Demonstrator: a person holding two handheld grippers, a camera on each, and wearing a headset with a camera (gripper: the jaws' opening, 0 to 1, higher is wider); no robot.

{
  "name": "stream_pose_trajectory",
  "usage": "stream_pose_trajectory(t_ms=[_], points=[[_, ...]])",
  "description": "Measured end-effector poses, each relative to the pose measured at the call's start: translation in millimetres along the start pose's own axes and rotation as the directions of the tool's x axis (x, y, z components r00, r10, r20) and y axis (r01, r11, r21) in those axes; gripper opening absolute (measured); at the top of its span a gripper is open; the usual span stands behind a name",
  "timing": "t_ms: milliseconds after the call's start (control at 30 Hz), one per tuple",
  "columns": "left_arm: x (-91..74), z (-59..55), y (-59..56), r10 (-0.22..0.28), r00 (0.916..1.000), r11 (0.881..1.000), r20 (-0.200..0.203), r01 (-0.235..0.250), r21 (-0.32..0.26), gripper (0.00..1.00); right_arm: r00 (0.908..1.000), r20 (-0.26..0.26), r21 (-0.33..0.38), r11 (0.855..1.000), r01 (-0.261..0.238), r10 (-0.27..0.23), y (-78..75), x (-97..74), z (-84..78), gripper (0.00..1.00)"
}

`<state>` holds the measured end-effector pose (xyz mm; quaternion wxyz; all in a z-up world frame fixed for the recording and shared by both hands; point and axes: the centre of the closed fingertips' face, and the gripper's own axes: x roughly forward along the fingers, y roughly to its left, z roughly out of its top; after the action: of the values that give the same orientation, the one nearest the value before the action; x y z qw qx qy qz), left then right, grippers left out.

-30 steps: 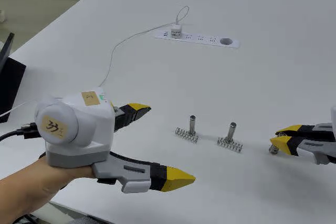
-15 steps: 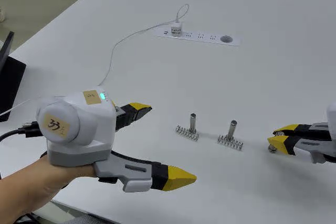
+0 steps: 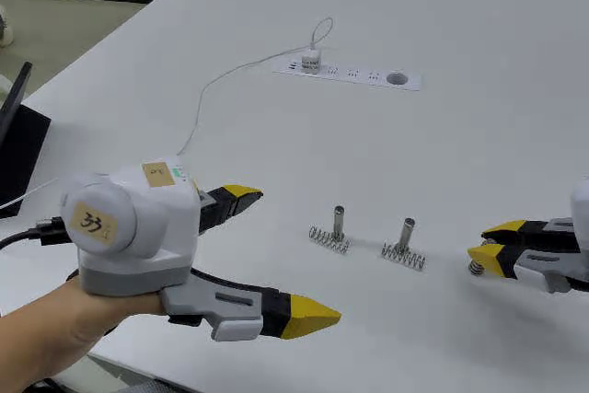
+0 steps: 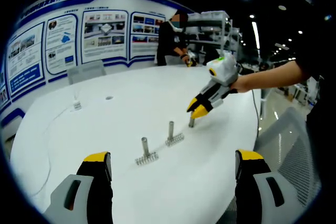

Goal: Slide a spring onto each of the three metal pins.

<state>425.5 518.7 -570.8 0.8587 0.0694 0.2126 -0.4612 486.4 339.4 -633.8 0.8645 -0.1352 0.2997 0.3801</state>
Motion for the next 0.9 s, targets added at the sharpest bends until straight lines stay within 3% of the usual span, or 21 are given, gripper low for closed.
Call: stream_pose_trajectory(t_ms=[167,467,767,900], points=[[-2.7,-1.8,-0.4,0.006,1.0,1.0,0.001,-0.006,-0.006,1.0,0.9993,0.035,-0.018,1.0,-0.012,0.012,9.2,-2.4,17.4,0.18],[-11.0,-4.4,6.4,0.016,0.9999,1.0,0.0,-0.016,-0.008,1.0,0.9959,0.018,-0.084,0.993,-0.087,0.089,37.1,15.4,27.9,0.19],[-14.9,-5.2,15.5,0.038,0.9991,0.999,0.015,-0.038,-0.037,1.0,0.9917,-0.032,-0.109,0.986,-0.128,0.125,46.4,35.3,20.5,0.19],[-13.0,-13.4,15.2,0.038,0.9993,0.998,-0.004,-0.038,-0.042,1.0,0.9897,-0.053,-0.115,0.984,-0.139,0.133,50.6,45.6,15.7,0.19]])
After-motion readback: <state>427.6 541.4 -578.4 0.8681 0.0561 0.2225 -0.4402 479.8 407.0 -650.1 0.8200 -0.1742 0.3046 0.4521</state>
